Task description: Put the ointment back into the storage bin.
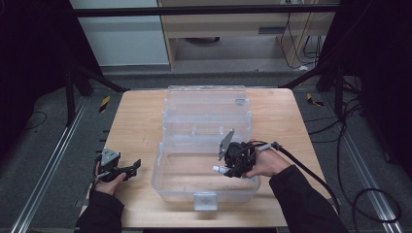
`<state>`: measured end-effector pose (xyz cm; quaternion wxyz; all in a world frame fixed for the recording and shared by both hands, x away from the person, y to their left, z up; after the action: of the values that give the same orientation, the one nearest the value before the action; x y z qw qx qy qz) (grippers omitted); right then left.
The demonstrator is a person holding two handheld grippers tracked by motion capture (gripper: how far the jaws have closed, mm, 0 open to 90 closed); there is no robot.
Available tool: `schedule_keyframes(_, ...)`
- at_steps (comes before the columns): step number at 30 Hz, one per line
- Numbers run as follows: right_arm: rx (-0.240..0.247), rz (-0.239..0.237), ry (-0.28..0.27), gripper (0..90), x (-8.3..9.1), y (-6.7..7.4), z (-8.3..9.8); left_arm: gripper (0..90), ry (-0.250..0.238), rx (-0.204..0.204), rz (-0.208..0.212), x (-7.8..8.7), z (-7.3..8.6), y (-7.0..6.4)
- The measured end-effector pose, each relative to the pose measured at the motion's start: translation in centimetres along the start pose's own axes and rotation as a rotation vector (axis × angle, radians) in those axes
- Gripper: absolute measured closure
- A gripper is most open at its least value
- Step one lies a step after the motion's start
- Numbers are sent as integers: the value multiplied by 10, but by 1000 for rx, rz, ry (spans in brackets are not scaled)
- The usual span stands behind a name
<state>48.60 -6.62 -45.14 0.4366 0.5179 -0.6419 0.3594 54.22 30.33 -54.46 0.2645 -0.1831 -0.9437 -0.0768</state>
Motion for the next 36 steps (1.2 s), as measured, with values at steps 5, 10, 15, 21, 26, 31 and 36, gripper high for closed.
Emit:
schedule_keyframes(5, 19, -17, 25, 698, -8, 2, 3, 87, 2, -2, -2, 0, 0, 0)
schedule_keyframes(10, 39, -17, 41, 698, -15, 3, 5, 88, 3, -3, -2, 0, 0, 0)
schedule_keyframes(15, 51, -36, 60, 698, -25, 5, 6, 88, 4, -5, 0, 0, 0, 0)
schedule_keyframes(21, 73, -49, 75, 698, -36, 5, 8, 88, 5, -8, -1, 0, 0, 0)
schedule_keyframes(26, 71, -55, 94, 698, -43, 5, 10, 88, 7, -7, 0, 0, 1, 1)
schedule_keyframes(31, 84, -58, 121, 697, -52, 5, 12, 88, 9, -10, 0, 0, 1, 1)
schedule_keyframes(36, 92, -60, 132, 697, -57, 5, 14, 88, 9, -12, 0, 0, 1, 1)
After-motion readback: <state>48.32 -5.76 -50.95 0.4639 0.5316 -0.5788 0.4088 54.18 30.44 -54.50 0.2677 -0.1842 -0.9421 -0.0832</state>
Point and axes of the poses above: each handheld gripper's, and its own axes: x roughly backward along the jaws, z roughly out of its underside, y roughly to its left, the point moved 8 cm from there along -x, roughly forward along the jaws, and after that the axes turned 4 degrees about -x, right-handed, at the moved point
